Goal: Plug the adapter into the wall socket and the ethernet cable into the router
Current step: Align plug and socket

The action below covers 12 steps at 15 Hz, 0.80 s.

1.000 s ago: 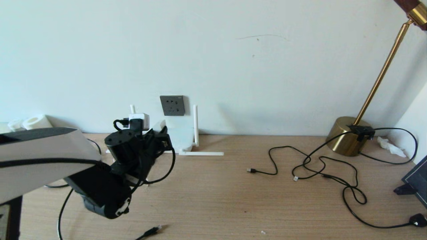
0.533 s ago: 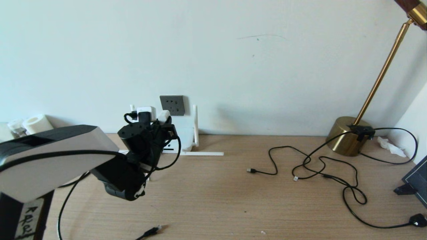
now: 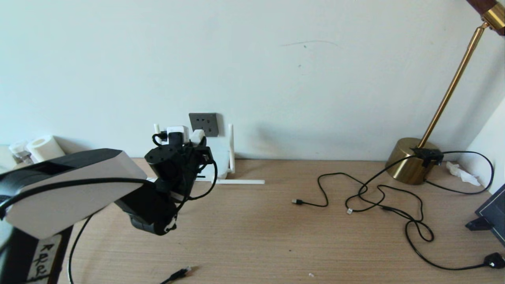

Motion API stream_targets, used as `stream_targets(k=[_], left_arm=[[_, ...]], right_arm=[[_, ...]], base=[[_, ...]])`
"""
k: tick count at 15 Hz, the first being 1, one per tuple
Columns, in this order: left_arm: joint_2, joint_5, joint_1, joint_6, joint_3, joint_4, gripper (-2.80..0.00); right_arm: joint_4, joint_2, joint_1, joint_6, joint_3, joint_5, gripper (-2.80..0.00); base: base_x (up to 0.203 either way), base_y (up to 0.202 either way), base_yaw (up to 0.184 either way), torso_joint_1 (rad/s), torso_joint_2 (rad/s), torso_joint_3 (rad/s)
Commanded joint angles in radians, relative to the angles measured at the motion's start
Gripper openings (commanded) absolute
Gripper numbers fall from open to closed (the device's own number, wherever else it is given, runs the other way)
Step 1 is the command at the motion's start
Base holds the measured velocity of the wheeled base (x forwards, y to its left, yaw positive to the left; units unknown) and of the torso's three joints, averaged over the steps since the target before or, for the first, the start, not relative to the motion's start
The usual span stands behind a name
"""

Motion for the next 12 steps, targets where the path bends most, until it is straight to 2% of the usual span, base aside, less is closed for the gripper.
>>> stream_targets(k=[1, 5, 8, 12], left_arm=[[-0.012, 0.001, 0.005, 0.001, -0.003, -0.008, -2.8], [-0.009, -0.018, 0.013, 0.004, -0.005, -0.008, -2.8], [-0.007, -0.061, 0.022, 0.005, -0.01, -0.008, -2.8], [0.002, -0.061, 0.03, 0.007, -0.049, -0.008, -2.8]], right_arm=[[0.0, 0.002, 0.0, 0.0, 0.0, 0.0, -2.8], [-0.001, 0.002, -0.001, 0.0, 0.0, 0.0, -2.8], [-0.001, 0.002, 0.0, 0.0, 0.0, 0.0, -2.8], [0.0, 0.002, 0.0, 0.0, 0.0, 0.0, -2.8]], base=[[0.0, 0.0, 0.0, 0.0, 0.0, 0.0], [0.0, 0.0, 0.0, 0.0, 0.0, 0.0], [0.0, 0.0, 0.0, 0.0, 0.0, 0.0], [0.0, 0.0, 0.0, 0.0, 0.0, 0.0]])
